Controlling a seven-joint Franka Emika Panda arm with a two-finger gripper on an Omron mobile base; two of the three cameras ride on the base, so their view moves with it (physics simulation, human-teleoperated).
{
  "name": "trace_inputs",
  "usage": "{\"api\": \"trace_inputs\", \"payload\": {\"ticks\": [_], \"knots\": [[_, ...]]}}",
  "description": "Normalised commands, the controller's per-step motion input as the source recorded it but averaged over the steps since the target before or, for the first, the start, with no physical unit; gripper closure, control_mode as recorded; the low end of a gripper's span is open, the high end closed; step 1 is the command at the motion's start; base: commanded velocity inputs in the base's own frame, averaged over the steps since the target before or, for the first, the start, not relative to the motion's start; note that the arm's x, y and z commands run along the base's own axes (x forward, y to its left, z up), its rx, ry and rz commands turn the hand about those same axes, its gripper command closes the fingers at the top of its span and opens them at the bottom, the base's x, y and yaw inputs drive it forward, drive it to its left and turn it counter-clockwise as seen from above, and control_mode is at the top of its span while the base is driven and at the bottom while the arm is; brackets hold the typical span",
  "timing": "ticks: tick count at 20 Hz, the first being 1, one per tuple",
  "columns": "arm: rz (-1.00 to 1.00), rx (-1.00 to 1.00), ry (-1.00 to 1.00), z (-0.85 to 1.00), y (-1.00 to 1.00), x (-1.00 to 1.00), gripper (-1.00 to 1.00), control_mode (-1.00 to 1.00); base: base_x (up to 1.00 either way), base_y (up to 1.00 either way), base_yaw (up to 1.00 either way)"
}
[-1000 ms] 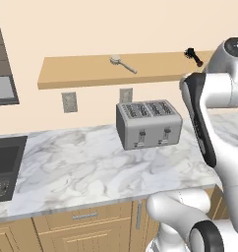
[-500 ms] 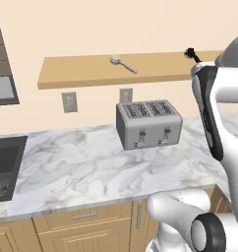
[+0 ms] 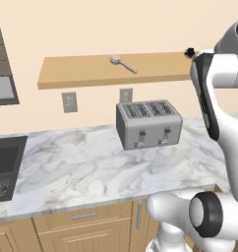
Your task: Locate and retrieve the dish brush and dish brush from the cabinet. Place them next to the sink.
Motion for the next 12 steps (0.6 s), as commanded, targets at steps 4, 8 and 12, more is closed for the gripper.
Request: {"api": "trace_inputs", "payload": {"ticks": [4, 8, 12], "knots": [[0.0, 0.01, 0.12, 0.05, -0.16, 0.51, -1.0, -1.0, 0.0, 0.0, 0.0], [0.0, 0.05, 0.12, -0.07, -0.24, 0.62, -1.0, -1.0, 0.0, 0.0, 0.0], [-0.01, 0.05, 0.11, -0.1, -0.21, 0.52, -1.0, -1.0, 0.0, 0.0, 0.0]]}}
